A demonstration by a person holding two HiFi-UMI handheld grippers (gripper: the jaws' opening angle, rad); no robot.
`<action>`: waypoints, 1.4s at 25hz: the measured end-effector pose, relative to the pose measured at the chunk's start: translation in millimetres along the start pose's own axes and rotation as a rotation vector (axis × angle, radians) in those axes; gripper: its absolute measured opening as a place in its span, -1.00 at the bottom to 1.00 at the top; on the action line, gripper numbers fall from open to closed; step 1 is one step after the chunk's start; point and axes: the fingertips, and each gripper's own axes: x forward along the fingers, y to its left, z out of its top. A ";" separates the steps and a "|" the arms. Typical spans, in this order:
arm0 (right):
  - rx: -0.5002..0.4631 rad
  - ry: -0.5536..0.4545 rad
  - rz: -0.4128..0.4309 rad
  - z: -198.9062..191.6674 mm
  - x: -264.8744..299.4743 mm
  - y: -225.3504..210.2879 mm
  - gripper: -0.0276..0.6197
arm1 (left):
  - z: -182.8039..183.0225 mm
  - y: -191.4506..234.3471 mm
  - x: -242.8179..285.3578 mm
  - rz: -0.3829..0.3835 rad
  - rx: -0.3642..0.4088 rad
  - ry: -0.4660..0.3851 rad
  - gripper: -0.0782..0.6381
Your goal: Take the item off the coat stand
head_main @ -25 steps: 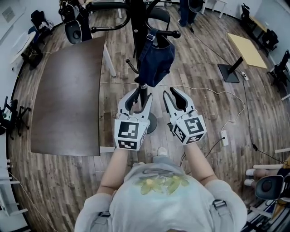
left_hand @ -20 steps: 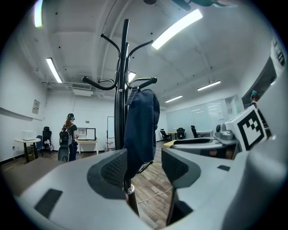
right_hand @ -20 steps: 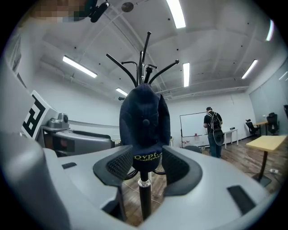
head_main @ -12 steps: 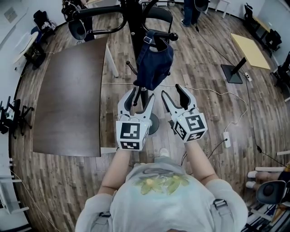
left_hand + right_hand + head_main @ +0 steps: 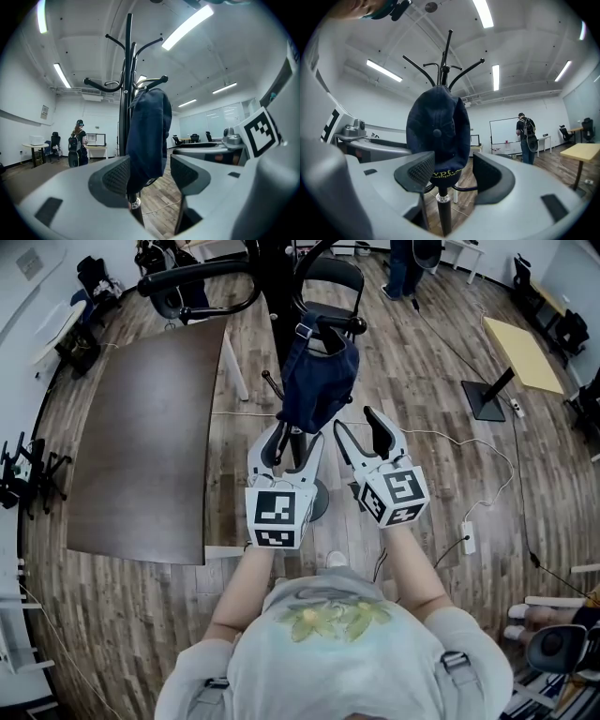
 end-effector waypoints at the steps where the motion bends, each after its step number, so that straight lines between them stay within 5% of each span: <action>1: -0.002 0.000 0.004 0.7 2.3 -1.6 -0.17 | -0.5 -1.0 2.0 0.000 0.001 0.004 -0.03; 16: 0.013 0.035 0.093 -0.3 38.9 -13.0 -0.17 | 6.6 21.9 11.4 0.083 -0.024 -0.012 -0.04; 22: 0.032 0.036 0.127 -4.5 48.5 -9.5 -0.18 | 5.2 35.6 8.9 0.145 -0.018 -0.012 -0.31; 25: 0.020 0.035 0.118 -7.1 49.2 -8.8 -0.40 | 4.8 41.3 8.2 0.163 -0.023 -0.014 -0.38; 35: 0.025 0.024 0.120 -8.2 44.2 -0.1 -0.65 | 2.3 38.5 7.3 0.147 -0.008 -0.011 -0.52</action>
